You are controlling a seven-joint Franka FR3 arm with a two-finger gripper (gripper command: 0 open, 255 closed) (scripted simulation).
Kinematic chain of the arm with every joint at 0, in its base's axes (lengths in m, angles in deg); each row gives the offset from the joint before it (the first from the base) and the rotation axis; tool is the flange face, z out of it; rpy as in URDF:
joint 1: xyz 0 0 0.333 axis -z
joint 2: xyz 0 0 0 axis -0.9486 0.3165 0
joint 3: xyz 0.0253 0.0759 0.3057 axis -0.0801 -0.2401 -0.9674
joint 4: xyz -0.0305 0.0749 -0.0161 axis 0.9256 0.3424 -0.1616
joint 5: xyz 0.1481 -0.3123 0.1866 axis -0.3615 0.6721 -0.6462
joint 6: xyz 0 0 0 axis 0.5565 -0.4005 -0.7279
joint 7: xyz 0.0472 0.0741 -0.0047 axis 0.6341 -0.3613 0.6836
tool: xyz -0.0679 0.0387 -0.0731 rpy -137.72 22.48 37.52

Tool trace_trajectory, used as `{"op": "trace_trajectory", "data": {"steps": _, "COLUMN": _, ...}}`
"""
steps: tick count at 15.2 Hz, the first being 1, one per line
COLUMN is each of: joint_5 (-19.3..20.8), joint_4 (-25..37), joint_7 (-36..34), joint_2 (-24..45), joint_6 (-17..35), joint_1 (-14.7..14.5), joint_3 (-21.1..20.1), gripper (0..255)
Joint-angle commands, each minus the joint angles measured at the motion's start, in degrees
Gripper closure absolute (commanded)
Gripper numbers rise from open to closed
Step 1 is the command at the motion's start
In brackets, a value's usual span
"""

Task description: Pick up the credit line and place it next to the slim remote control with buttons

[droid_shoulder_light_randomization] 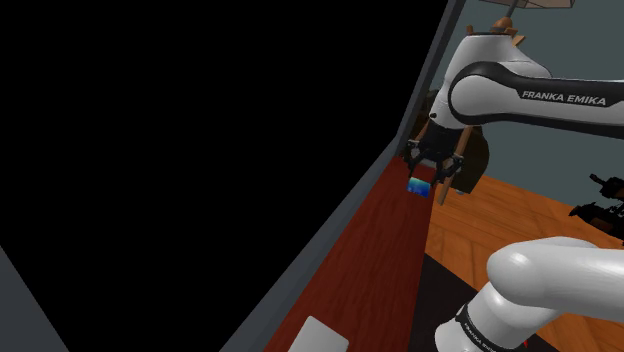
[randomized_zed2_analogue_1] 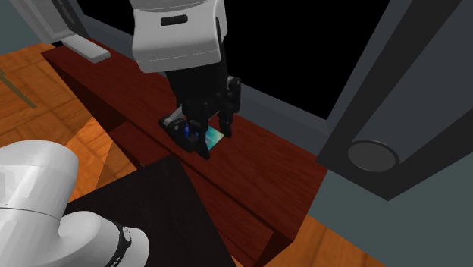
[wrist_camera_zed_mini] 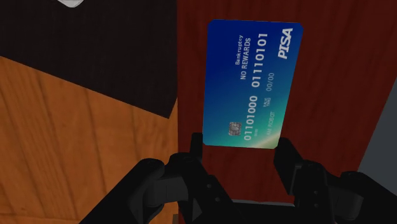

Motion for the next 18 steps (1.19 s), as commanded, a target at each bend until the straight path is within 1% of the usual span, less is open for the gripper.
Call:
{"op": "trace_trajectory", "data": {"steps": 1, "joint_5": 0.21, "joint_4": 1.29, "joint_7": 0.15, "joint_2": -0.13, "joint_6": -1.44, "joint_1": 0.09, "joint_3": 0.27, "gripper": 255}}
{"op": "trace_trajectory", "data": {"steps": 12, "joint_5": 1.33, "joint_4": 10.13, "joint_7": 0.78, "joint_2": 1.27, "joint_6": -8.84, "joint_1": 0.89, "joint_3": 1.42, "gripper": 255}}
{"op": "trace_trajectory", "data": {"steps": 18, "joint_5": -4.13, "joint_4": 9.02, "joint_7": -5.89, "joint_2": -5.31, "joint_6": -14.29, "joint_1": -3.12, "joint_3": -4.33, "gripper": 255}}
